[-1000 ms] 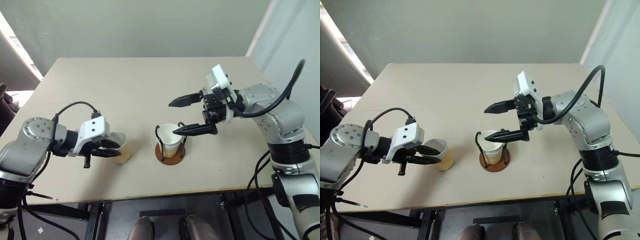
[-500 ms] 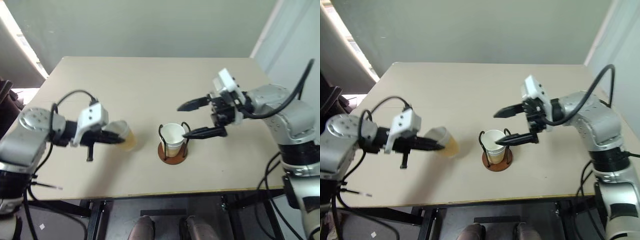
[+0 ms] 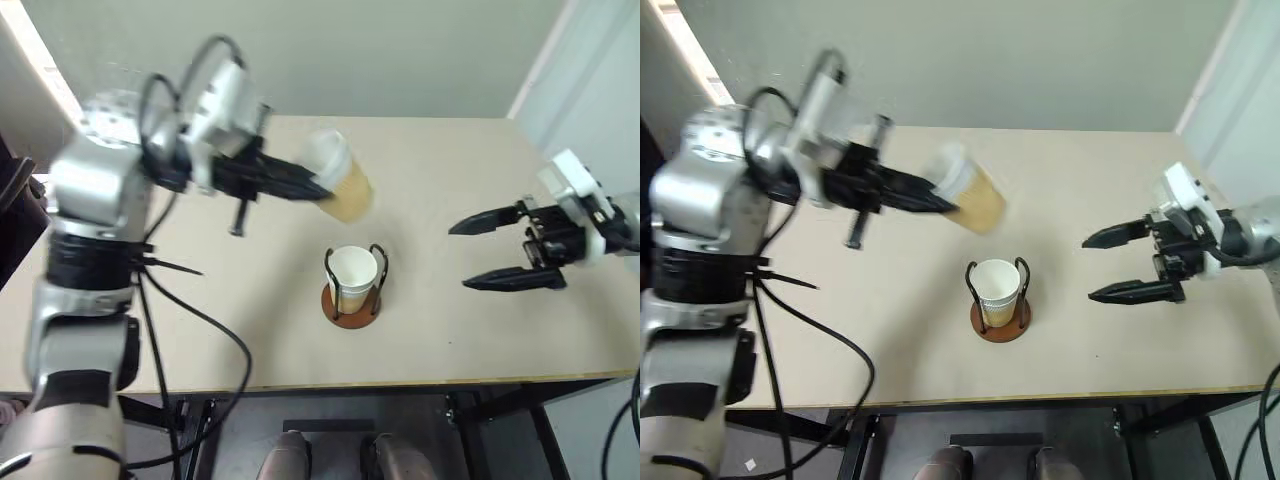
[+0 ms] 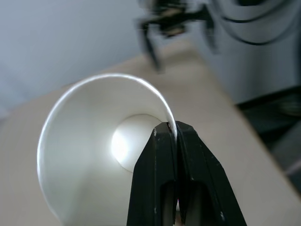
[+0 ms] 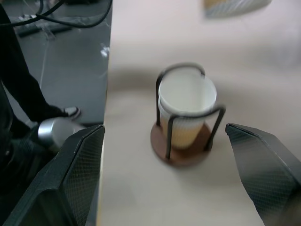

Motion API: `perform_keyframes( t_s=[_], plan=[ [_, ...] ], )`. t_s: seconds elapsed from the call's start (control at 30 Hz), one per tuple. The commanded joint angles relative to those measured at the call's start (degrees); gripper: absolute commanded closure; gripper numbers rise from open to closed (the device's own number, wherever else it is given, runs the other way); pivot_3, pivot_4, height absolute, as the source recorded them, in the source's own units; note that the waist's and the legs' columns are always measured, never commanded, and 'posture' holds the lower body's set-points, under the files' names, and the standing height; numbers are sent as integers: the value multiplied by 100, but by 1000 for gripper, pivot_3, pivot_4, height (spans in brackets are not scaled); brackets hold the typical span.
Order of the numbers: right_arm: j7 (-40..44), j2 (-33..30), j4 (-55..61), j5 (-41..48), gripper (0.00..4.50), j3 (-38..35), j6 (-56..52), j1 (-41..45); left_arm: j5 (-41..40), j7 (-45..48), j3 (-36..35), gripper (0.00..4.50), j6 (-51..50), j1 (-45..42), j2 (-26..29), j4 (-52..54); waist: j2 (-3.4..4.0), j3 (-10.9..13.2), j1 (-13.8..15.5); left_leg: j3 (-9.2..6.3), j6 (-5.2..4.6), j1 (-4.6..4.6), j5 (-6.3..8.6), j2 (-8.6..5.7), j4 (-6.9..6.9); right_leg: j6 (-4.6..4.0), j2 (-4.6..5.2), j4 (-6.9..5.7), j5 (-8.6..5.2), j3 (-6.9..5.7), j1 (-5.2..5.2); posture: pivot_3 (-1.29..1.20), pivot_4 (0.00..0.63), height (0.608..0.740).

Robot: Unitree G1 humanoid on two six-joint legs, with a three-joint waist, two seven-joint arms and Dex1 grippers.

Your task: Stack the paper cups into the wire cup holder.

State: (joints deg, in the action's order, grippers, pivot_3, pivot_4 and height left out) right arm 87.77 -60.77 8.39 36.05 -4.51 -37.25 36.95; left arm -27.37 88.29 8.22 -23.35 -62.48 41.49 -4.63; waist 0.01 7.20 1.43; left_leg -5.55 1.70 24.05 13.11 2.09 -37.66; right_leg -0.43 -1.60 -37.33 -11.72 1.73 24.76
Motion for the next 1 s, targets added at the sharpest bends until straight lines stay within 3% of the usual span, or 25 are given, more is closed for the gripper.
perform_keyframes(
  t_s=[0.03, 0.4, 0.8, 1.0],
  plan=[
    [-65, -211, 169, 261, 209, -574, 4, -35, 315, 208, 253, 4450, 376, -145, -74, -27, 4, 1, -48, 4, -5, -2, 3, 0, -7, 8, -3, 8, 3, 6, -8, 0, 150, 740],
    [-476, -422, 367, 268, 209, -822, -50, -438, 581, 421, 850, 4450, 937, -204, -253, -325, 9, 1, 15, 5, -78, -3, 46, -13, -72, 73, 4, 53, 32, 28, -61, 0, 150, 740],
    [-721, -403, 411, 245, 209, -727, -1, -504, 348, 421, 1314, 4450, 1258, -240, 218, -251, 9, 1, 36, 7, -83, -1, 49, -18, -71, 80, 7, 54, 28, 28, -61, 0, 150, 740],
    [-806, -404, 458, 282, 209, -767, -34, -573, 500, 421, 1502, 4450, 1387, -271, 186, -329, 9, 2, 40, 7, -88, 0, 52, -19, -70, 83, 8, 56, 26, 30, -61, 0, 150, 740]
  ],
)
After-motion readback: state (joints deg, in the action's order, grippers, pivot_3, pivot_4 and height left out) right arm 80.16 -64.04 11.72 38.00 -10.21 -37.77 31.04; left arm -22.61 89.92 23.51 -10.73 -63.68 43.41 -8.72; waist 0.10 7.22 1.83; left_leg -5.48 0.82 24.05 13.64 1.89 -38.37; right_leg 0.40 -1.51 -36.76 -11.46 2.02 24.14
